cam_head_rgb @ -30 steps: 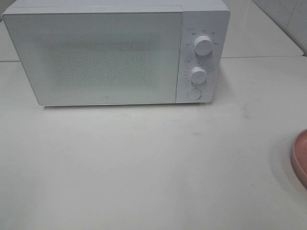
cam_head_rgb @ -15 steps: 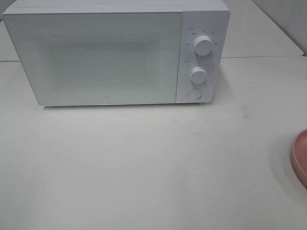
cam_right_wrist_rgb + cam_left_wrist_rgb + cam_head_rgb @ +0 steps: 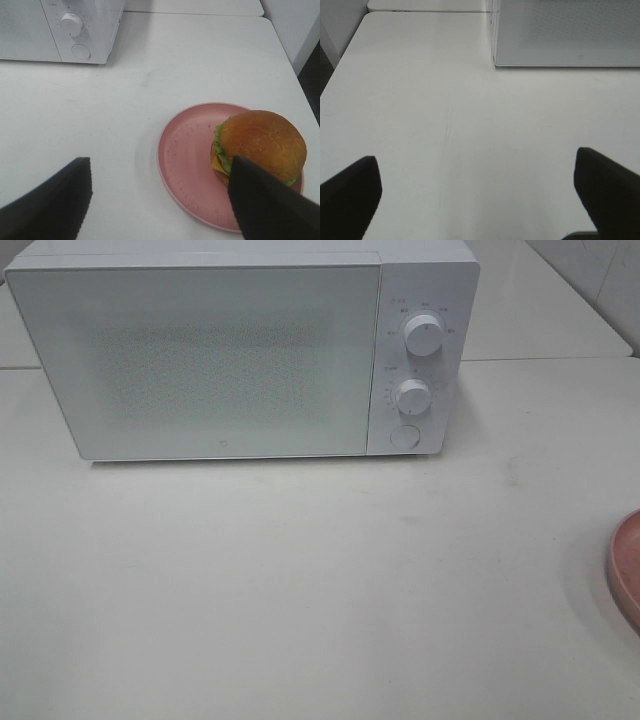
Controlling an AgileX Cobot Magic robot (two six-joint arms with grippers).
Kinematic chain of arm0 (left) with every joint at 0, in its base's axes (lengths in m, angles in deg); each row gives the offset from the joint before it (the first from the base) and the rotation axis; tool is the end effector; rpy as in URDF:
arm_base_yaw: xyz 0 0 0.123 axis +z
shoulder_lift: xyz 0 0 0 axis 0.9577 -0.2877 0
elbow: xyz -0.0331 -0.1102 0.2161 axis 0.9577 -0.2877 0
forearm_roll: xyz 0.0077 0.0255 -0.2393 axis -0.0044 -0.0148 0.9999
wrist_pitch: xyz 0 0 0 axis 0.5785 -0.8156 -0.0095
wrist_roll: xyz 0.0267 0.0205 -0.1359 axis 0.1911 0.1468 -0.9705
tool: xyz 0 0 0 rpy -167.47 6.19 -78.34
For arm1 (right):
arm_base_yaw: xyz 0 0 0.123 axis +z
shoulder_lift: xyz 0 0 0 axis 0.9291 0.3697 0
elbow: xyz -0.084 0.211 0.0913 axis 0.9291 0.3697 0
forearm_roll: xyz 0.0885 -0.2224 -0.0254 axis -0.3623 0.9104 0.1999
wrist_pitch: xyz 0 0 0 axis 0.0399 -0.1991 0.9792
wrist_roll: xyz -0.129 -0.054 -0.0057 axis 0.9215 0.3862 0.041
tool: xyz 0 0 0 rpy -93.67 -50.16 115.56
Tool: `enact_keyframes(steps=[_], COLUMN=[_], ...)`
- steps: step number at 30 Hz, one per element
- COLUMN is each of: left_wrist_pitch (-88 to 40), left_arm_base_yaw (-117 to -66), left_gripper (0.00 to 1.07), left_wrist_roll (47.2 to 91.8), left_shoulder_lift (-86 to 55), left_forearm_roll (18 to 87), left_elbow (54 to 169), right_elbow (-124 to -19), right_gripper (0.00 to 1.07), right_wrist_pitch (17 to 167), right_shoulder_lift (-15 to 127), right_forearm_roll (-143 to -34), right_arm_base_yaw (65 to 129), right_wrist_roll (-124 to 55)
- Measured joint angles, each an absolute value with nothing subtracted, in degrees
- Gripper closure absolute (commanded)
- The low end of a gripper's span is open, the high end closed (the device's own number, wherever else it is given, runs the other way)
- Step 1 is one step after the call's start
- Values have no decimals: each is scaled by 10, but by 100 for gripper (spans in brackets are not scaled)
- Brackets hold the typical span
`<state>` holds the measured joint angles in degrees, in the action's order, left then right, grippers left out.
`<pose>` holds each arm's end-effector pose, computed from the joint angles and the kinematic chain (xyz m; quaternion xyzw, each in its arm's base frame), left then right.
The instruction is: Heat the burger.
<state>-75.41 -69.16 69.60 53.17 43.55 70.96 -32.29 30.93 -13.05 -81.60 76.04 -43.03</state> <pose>0.0661 -0.0074 0.2533 0.0015 0.8523 -0.0124 0.5229 0.0732 -0.0032 0.2572 -0.0245 0.8360 0.0025 0.5482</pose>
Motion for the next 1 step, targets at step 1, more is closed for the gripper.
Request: enact_keyframes(steps=[1], left_wrist_pitch=[-754], left_arm_base_yaw=[-692], left_gripper=[5], left_wrist_roll=[696], left_shoulder_lift=[532], left_forearm_roll=[436], left_elbow=[710], right_elbow=[-323], right_gripper=[33], right_wrist_pitch=[309], right_shoulder_lift=[-131], right_forearm_roll=[-816], right_arm_base_yaw=[760], right_wrist_roll=[-430])
